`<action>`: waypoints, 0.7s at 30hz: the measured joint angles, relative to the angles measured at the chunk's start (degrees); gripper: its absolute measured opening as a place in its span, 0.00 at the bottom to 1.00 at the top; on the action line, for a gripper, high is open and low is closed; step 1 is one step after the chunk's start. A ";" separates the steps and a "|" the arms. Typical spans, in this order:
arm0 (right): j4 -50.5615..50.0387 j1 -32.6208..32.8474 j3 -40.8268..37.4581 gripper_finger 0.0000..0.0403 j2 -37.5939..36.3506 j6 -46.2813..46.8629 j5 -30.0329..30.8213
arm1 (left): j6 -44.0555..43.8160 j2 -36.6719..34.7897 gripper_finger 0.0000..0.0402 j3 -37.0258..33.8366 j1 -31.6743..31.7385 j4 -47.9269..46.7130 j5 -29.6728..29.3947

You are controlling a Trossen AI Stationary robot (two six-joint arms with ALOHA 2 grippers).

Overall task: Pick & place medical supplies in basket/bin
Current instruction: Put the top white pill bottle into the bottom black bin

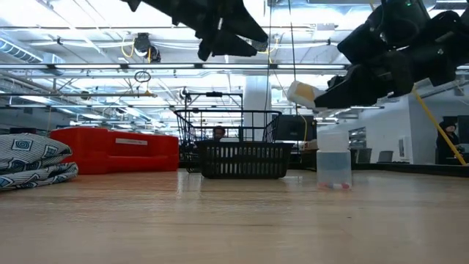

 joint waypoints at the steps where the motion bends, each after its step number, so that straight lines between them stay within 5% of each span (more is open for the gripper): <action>1: 0.28 0.00 0.00 0.31 -0.01 0.00 0.00 | -0.44 0.48 0.56 0.00 0.09 0.90 0.11; 13: 1.50 0.00 0.00 0.31 0.30 0.87 0.17 | 3.88 10.76 0.57 6.47 -0.63 4.41 2.79; 21: 1.96 0.00 0.00 0.31 0.30 0.94 -0.20 | 4.01 17.50 0.74 14.00 -0.63 -6.30 1.05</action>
